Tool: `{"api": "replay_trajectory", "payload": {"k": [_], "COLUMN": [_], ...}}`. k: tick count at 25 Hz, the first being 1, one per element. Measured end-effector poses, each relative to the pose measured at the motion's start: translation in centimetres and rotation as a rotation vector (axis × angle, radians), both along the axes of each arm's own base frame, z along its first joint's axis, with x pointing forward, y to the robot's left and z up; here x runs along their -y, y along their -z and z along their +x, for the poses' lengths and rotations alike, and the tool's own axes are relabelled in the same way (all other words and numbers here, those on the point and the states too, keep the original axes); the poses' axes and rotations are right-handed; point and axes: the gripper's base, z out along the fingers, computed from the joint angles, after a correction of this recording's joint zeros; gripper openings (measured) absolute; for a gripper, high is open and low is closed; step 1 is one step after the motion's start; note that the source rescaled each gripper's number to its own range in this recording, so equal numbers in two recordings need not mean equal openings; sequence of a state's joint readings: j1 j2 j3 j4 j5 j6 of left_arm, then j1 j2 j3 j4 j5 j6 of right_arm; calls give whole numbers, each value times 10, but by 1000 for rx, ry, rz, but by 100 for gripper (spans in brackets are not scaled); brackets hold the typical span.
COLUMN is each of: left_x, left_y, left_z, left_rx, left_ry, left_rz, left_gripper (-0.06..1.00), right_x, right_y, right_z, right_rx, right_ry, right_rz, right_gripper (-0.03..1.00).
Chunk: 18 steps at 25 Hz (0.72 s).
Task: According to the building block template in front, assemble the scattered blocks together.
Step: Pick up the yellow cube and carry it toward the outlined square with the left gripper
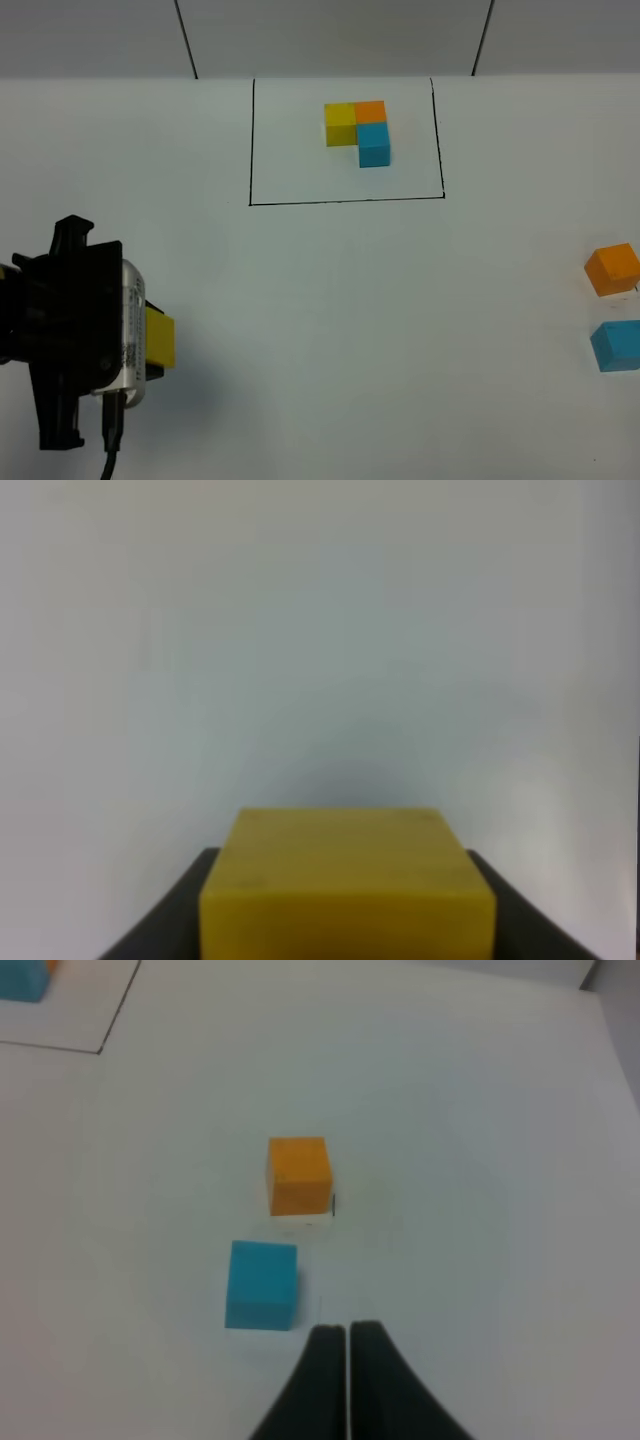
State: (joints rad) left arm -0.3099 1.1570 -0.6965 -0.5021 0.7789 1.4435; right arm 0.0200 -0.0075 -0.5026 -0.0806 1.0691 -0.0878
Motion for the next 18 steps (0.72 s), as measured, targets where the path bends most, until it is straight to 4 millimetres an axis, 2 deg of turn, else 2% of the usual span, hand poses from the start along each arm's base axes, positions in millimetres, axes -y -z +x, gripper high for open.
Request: {"api": "replay_trajectory", "payload": {"k": [7,12,18], "left_x": [23,44,53], "left_y": [0,14,39], "left_z": [21,41,65], "left_rx": [-39,-73,-109], "left_ry": [70,108,82], "left_rz": [12,32,60], "left_gripper": [52,52,52], "right_x": [0,0,0], "right_y": [0,0,0], "right_z": [0,0,0], "right_rx": [0,0,0], "right_ry": [0,0,0], "right_rz": [0,0,0], "right_gripper": [1,1,1]}}
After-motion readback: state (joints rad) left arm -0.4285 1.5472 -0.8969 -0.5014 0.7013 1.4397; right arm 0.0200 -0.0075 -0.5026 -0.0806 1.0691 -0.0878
